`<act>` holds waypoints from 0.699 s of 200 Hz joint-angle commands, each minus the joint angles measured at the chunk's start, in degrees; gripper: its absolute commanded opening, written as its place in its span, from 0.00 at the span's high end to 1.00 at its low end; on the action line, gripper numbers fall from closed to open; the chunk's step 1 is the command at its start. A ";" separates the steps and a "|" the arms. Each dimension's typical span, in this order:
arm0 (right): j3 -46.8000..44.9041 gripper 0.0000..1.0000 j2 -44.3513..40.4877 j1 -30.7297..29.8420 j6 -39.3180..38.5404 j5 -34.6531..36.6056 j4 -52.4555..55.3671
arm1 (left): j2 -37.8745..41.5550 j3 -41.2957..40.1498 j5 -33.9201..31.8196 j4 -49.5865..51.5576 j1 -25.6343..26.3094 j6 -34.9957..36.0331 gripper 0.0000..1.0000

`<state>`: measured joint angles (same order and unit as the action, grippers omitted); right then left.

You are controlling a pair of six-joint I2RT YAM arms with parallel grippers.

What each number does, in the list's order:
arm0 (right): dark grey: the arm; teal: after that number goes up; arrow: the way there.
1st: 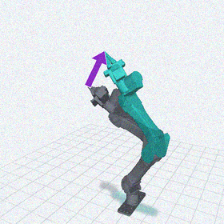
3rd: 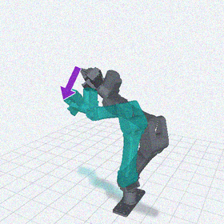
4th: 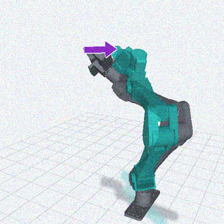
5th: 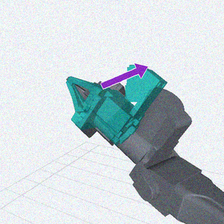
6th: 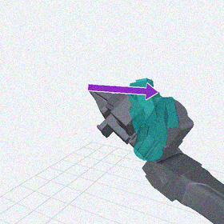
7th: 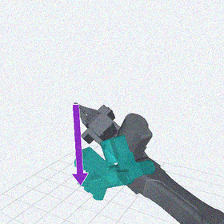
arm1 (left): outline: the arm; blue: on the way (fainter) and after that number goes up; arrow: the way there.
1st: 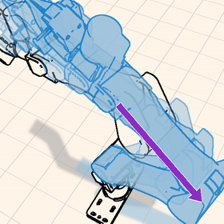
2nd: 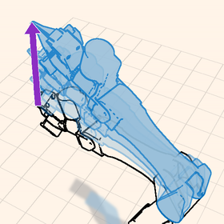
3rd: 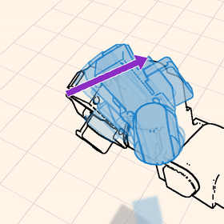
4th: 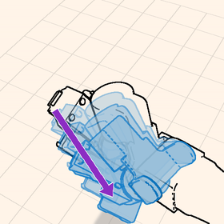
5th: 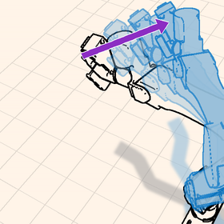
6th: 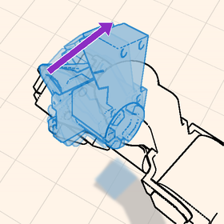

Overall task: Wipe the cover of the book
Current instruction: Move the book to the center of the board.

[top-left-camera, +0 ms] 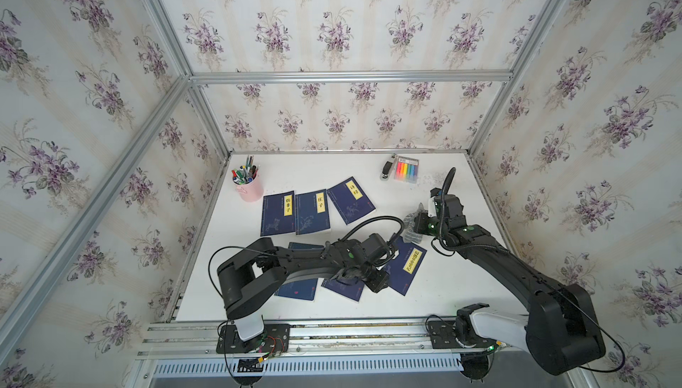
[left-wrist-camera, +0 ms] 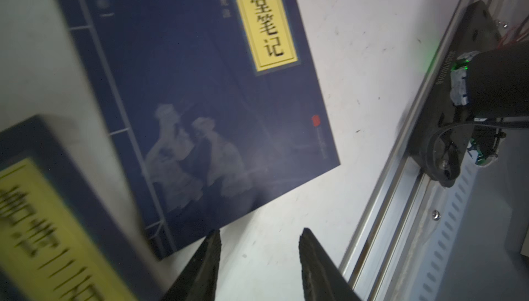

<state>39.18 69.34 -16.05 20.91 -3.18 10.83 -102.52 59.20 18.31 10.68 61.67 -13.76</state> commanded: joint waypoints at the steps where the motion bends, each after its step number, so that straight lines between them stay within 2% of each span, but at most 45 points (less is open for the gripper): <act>1: -0.06 1.00 -1.16 0.23 0.30 3.17 0.60 | -3.21 1.48 3.99 -5.20 0.38 0.82 0.60; 24: -0.54 1.00 -2.59 0.38 0.36 4.25 0.95 | -5.37 2.19 6.75 -7.96 0.39 -0.11 0.67; 67: -0.71 1.00 -3.42 0.67 0.28 4.67 0.94 | -6.63 3.15 8.98 -6.70 0.70 0.46 0.80; 98: -0.77 1.00 -2.85 0.85 -0.05 4.37 0.38 | -3.63 1.81 12.11 -4.41 1.11 2.29 0.82; 140: -1.24 1.00 -2.80 0.98 0.01 3.99 -0.54 | -0.03 -1.02 13.13 -1.75 1.17 4.59 0.82</act>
<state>38.20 66.46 -15.05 21.02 0.58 11.77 -103.28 58.72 29.80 6.74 62.83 -11.44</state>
